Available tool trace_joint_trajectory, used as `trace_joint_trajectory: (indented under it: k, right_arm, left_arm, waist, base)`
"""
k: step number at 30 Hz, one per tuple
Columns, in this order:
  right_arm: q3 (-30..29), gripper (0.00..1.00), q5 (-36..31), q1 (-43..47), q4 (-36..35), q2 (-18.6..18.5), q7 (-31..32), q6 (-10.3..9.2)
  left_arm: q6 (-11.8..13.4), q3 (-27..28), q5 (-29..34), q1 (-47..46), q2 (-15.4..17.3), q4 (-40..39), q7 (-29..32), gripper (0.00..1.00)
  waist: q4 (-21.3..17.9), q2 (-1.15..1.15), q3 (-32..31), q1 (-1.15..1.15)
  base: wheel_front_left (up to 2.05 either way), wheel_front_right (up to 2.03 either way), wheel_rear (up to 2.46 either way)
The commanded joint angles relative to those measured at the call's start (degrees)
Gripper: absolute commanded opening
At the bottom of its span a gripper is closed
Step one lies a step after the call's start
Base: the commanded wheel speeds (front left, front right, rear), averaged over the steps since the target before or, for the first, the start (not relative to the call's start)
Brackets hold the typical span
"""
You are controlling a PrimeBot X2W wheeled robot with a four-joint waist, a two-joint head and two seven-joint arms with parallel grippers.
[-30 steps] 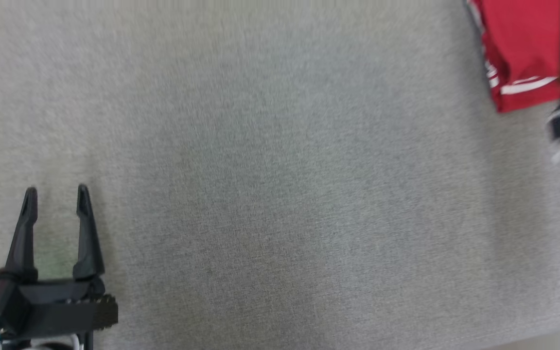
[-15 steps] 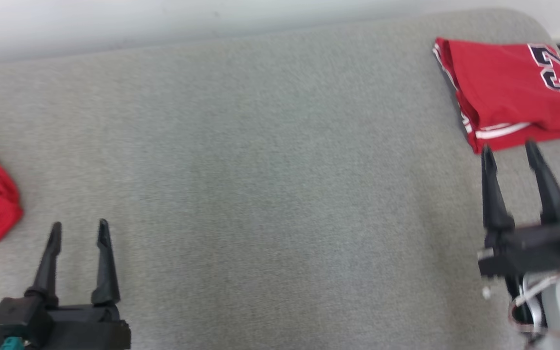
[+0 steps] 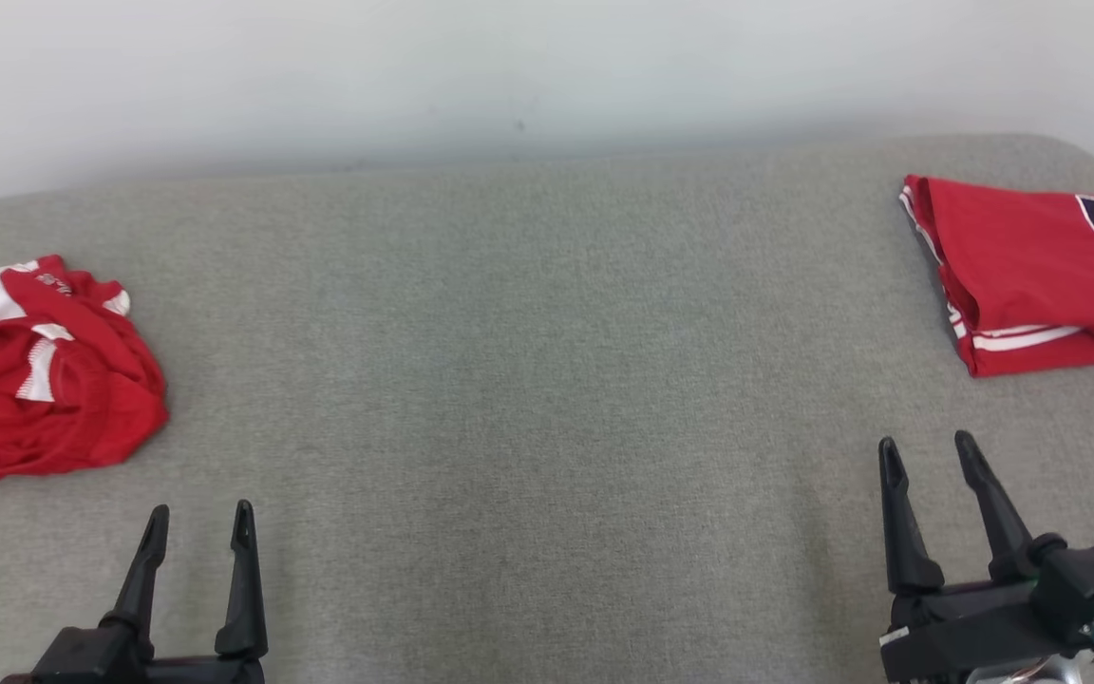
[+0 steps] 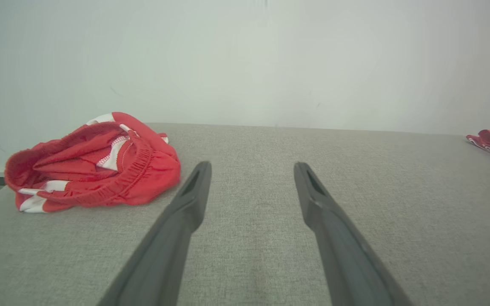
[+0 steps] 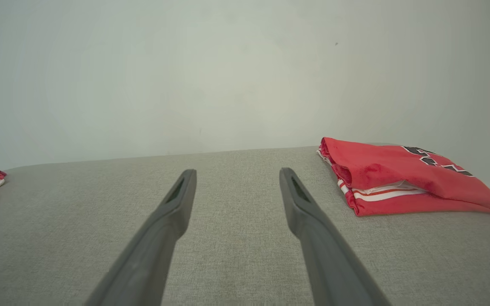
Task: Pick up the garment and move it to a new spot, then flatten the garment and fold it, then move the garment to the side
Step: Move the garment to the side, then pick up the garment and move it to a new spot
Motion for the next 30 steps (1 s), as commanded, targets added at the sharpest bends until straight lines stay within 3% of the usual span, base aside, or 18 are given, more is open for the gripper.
trace_joint_trajectory:
  k: [1, 30]
  right_arm:
    - [0.1, 1.00, -0.6, 1.1, 0.2, 0.4, 0.0, -0.17]
    - [0.9, 1.00, 1.3, 6.3, 4.3, 2.7, 0.0, -0.17]
  left_arm:
    - [0.0, 0.1, -0.4, 0.7, 0.0, 0.4, 0.0, 1.00]
    - [-0.1, 0.4, -1.4, 2.3, -0.1, 4.0, 0.0, 1.00]
  waist:
    - [1.4, 0.01, -1.8, 0.01]
    - [2.4, 0.01, -7.1, 0.01]
  base:
    - [0.00, 0.00, 0.00]
    - [0.00, 0.00, 0.00]
